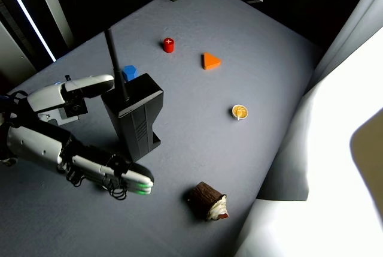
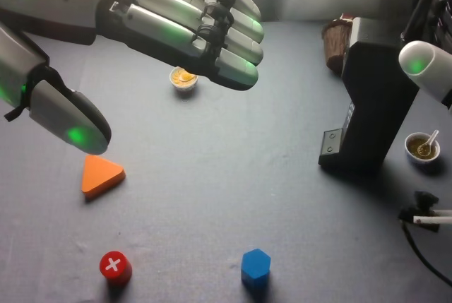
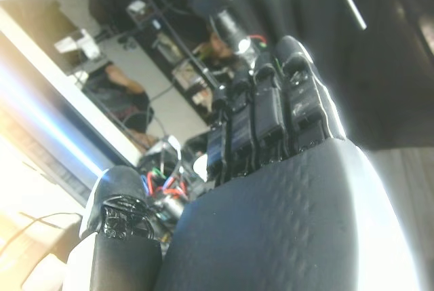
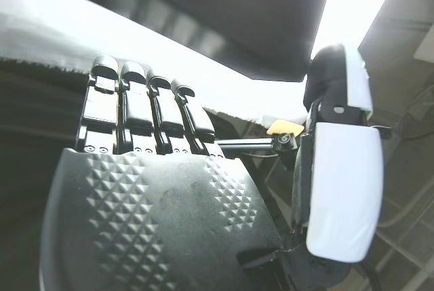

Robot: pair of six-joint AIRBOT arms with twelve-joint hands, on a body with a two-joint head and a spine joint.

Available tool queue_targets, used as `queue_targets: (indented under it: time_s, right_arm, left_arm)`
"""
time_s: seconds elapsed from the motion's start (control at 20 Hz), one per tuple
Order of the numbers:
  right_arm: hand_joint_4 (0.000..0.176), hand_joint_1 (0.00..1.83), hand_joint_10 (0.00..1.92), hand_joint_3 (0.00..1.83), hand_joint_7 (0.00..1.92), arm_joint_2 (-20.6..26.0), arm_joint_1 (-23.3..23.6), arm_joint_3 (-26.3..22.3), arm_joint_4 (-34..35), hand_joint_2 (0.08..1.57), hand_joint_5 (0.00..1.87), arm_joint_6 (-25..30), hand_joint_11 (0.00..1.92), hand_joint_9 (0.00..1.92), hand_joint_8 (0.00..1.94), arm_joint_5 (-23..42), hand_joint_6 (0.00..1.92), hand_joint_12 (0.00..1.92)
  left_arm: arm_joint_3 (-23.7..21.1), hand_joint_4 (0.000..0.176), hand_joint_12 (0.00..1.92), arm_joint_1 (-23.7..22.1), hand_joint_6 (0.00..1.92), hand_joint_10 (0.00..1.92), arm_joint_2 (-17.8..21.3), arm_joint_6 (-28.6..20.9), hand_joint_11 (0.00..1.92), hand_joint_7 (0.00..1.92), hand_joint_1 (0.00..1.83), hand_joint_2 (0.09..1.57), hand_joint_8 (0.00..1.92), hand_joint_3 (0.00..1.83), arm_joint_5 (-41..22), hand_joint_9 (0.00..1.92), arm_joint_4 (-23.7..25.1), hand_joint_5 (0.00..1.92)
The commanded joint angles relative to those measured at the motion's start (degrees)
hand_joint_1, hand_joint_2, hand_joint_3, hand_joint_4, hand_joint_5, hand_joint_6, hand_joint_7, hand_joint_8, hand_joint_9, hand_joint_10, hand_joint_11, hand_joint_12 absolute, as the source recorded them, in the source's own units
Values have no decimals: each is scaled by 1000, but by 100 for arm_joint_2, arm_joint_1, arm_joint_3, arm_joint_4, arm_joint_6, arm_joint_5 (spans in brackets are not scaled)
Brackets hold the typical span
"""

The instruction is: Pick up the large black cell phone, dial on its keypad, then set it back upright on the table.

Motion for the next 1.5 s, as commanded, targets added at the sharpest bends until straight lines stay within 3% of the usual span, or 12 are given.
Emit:
queue_targets:
  time_s: [0.0,0.1,0.5,0.65,0.8,0.85,0.9,0.95,1.0,1.1,1.15,1.45]
  right_arm:
    - [0,822,0,5,0,41,71,11,-212,932,0,61,0,0,0,670,0,51]
    - [0,909,0,18,0,41,113,5,-212,968,0,61,6,0,0,666,0,56]
    - [0,1097,17,3,181,42,165,-74,-476,998,185,61,0,196,13,654,8,729]
    - [0,1079,21,11,222,42,175,-105,-476,1041,211,61,0,244,15,651,9,814]
    - [0,1201,33,2,409,42,176,-124,-475,1060,336,61,125,472,12,652,7,980]
    - [0,1283,62,2,520,42,176,-133,-475,1075,428,61,279,632,22,652,16,1002]
    - [0,1380,111,2,669,42,176,-144,-475,1090,572,63,425,835,29,653,24,1093]
    - [0,1556,1031,63,781,42,176,-153,-475,1070,669,72,491,825,24,653,14,1151]
    - [0,1506,1100,21,884,42,176,-157,-475,1120,753,81,653,966,816,653,795,1577]
    - [0,1495,1144,0,969,42,176,-158,-475,1098,1009,97,825,946,920,651,684,1579]
    - [0,1494,1176,1,962,42,176,-158,-475,1097,1027,109,835,929,955,651,648,1579]
    - [0,1488,1255,1,887,42,175,-139,-476,1130,895,122,837,876,1053,652,828,1636]
  left_arm:
    - [19,9,420,-180,0,1,29,-32,0,189,0,1227,2,0,-151,155,-642,185]
    - [21,5,444,-187,5,4,36,-37,0,212,20,1225,6,0,-161,167,-639,204]
    - [19,12,429,-192,1,2,37,-62,0,175,0,1225,2,0,-177,135,-626,157]
    - [19,13,461,-193,5,6,36,-61,0,198,0,1233,5,1,-178,157,-611,180]
    - [19,10,364,-195,5,9,36,-61,0,193,0,1239,5,2,-191,137,-578,178]
    - [19,11,343,-195,2,5,36,-61,0,195,7,1242,3,1,-190,132,-561,173]
    - [20,16,338,-195,3,2,36,-61,0,184,17,1240,0,0,-190,127,-557,177]
    - [20,17,343,-195,2,2,36,-62,0,190,25,1237,3,0,-191,127,-557,177]
    - [20,14,364,-195,2,2,36,-62,0,193,5,1241,2,1,-192,131,-557,180]
    - [20,14,348,-195,0,0,36,-63,0,178,0,1246,0,1,-192,122,-557,178]
    - [19,15,335,-195,0,0,36,-65,0,175,0,1245,0,0,-190,120,-557,170]
    - [15,11,355,-203,4,7,36,-90,0,180,7,1233,2,0,-211,139,-554,180]
